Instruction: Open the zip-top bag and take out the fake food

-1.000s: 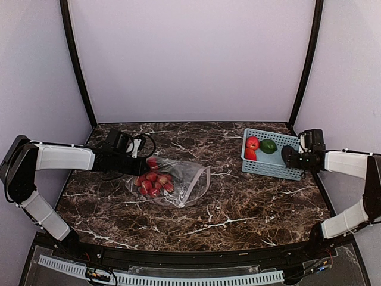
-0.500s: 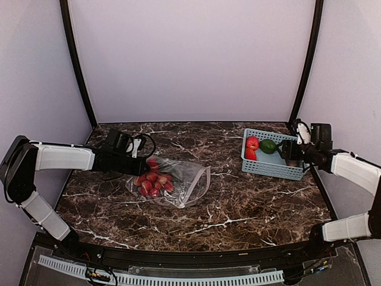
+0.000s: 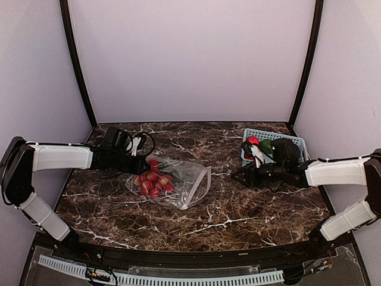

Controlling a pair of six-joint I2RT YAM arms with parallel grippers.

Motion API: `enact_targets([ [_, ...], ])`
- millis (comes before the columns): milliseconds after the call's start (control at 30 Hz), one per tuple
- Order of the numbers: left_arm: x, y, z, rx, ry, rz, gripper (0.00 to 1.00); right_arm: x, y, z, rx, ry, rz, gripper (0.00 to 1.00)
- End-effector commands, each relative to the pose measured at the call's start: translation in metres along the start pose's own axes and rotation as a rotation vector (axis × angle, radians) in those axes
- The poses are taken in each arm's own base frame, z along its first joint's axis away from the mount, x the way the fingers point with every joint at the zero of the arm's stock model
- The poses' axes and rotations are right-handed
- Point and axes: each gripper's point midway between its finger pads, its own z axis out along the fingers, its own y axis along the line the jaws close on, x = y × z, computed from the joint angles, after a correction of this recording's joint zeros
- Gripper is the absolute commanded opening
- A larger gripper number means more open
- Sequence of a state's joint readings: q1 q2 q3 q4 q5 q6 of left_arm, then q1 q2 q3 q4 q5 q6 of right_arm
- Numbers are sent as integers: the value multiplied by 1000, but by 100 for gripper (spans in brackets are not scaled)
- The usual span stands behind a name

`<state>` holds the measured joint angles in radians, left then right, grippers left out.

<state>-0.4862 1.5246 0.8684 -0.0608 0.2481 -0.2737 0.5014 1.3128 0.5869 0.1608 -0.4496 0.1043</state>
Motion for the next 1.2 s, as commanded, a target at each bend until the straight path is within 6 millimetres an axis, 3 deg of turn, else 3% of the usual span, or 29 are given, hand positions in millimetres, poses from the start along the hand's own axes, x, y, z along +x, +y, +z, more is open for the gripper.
enact_targets([
  [0,-12,-10,-9,41,-27,3,1,-11,34,34,-129,-30,-84,55],
  [167,-12,-12,-9,55,-26,10,1,-10,57,73,-217,-2,-96,49],
  [467,-11,-24,-10,105,-23,28,1,-11,73,132,-280,19,-46,44],
  [833,-10,-64,-20,266,-68,120,1,-19,67,165,-287,-13,57,52],
  [1067,-1,-87,-20,347,-49,185,1,-22,65,175,-294,-16,125,52],
  [1167,3,-101,-21,381,-43,230,1,-26,69,175,-323,-29,154,60],
])
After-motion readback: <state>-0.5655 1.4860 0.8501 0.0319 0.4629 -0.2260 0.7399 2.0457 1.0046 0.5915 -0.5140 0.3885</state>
